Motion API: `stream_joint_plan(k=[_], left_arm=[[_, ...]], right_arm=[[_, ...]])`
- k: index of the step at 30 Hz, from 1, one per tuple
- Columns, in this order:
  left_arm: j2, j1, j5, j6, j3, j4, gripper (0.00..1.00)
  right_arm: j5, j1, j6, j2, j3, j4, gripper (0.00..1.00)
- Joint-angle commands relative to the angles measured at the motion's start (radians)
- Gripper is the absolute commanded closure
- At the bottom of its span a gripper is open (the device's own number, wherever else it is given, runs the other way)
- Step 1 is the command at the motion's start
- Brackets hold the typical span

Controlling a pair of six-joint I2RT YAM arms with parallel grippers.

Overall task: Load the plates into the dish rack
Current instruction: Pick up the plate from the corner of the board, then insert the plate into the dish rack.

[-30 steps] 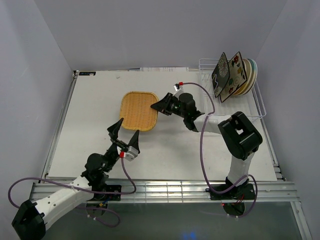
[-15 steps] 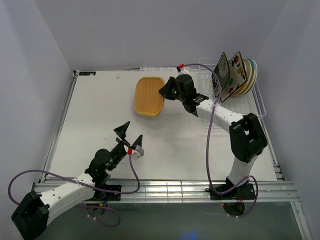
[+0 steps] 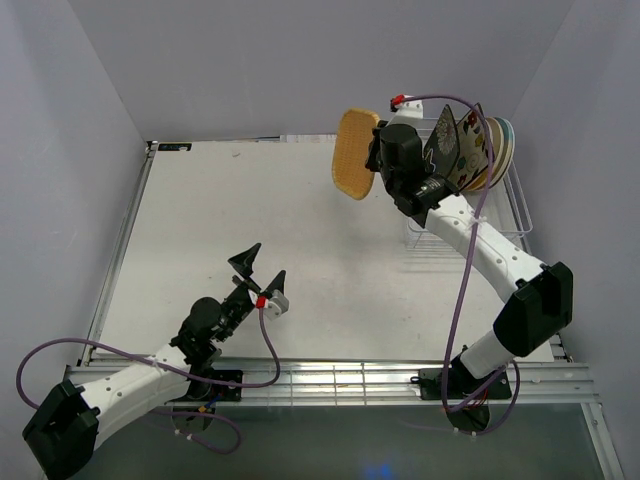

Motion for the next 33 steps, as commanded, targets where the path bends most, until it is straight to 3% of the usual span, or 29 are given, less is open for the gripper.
stream_joint_plan(k=[1, 7, 12, 21, 27, 33], left_arm=[[-0.018, -0.003, 0.021, -0.006, -0.085, 0.000, 0.02], [-0.015, -0.003, 0.021, -0.006, -0.083, -0.001, 0.02], [-0.012, -0.003, 0.016, -0.006, -0.080, 0.000, 0.02], [-0.015, -0.003, 0.016, -0.002, -0.085, -0.001, 0.02], [-0.021, -0.003, 0.018, 0.000, -0.085, -0.001, 0.02], [-0.026, -0.003, 0.016, 0.002, -0.088, -0.001, 0.02]], right_arm=[[0.238, -0.005, -0.101, -0.088, 0.041, 0.066, 0.92], [0.442, -0.011, -0.258, -0.102, 0.038, 0.160, 0.92], [0.479, -0.033, -0.334, -0.104, -0.011, 0.296, 0.92], [0.330, -0.138, -0.429, -0.104, -0.199, 0.667, 0.92], [0.200, -0.232, -0.380, -0.067, -0.198, 0.709, 0.92], [0.178, -0.272, -0.457, 0.022, -0.097, 0.700, 0.92]])
